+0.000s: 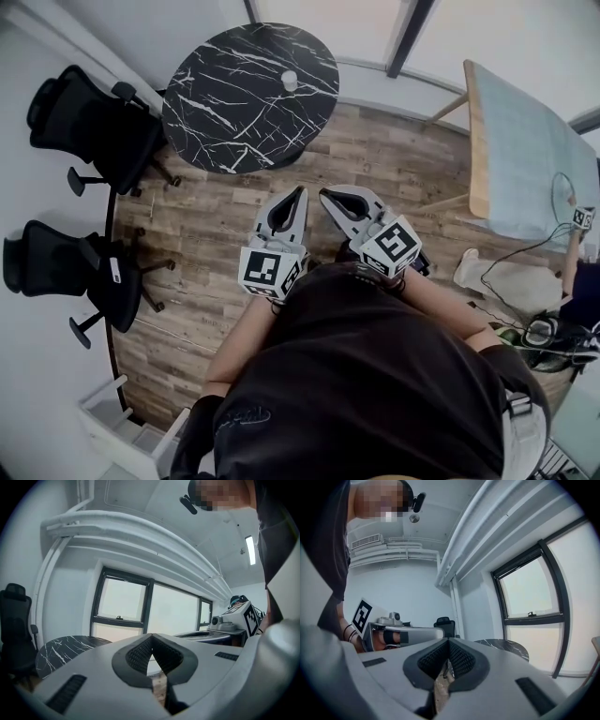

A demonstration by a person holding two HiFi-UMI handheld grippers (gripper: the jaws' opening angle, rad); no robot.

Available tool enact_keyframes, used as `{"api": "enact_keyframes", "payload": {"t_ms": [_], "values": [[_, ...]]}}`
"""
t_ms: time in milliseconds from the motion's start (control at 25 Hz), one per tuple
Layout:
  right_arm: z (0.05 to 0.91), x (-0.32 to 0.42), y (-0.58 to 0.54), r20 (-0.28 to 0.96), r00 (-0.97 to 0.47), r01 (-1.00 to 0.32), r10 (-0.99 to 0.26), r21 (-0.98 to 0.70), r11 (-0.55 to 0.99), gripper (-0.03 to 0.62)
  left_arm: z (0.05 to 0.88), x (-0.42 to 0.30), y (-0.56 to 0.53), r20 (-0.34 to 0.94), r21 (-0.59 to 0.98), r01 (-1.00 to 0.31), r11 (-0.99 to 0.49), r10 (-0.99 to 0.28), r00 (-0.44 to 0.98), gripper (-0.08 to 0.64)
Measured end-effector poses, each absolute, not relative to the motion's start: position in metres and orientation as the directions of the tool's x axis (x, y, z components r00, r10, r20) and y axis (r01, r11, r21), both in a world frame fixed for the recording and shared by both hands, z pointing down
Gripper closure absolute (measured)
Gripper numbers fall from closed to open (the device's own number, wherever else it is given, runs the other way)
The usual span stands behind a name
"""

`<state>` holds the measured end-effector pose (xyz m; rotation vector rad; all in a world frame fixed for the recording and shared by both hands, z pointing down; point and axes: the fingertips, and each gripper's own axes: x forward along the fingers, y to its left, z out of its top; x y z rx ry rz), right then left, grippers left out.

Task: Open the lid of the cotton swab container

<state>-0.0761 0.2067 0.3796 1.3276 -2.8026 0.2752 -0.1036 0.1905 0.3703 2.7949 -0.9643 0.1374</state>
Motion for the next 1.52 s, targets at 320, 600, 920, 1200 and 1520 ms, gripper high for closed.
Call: {"api": "enact_keyframes", "payload": {"t_ms": [320,600,920,1200,1520], "values": [[0.385,-0.010,0.154,0.092,-0.642,-0.766,-0.761,-0.129,0.630,0.569,0.376,-0.035,0.135,0.125,0.137,-0.620,-0.773,-0.607,0.785,0.548],[0.376,0.075,0.112,0.088,-0.627,-0.778,-0.774,-0.114,0.617,0.570,0.369,0.046,0.096,0.114,0.135,-0.617,-0.775,-0.607,0.787,0.548],[0.375,0.113,0.101,0.083,-0.622,-0.781,-0.779,-0.137,0.610,0.570,0.372,0.085,0.089,0.165,0.117,-0.612,-0.782,-0.592,0.789,0.548],[0.382,0.118,0.088,0.087,-0.621,-0.782,-0.779,-0.145,0.607,0.570,0.382,0.090,0.076,0.175,0.142,-0.612,-0.778,-0.589,0.789,0.548],[0.386,0.124,0.061,0.105,-0.610,-0.791,-0.785,-0.146,0.594,0.569,0.381,0.091,0.048,0.148,0.158,-0.600,-0.784,-0.582,0.799,0.548]]}}
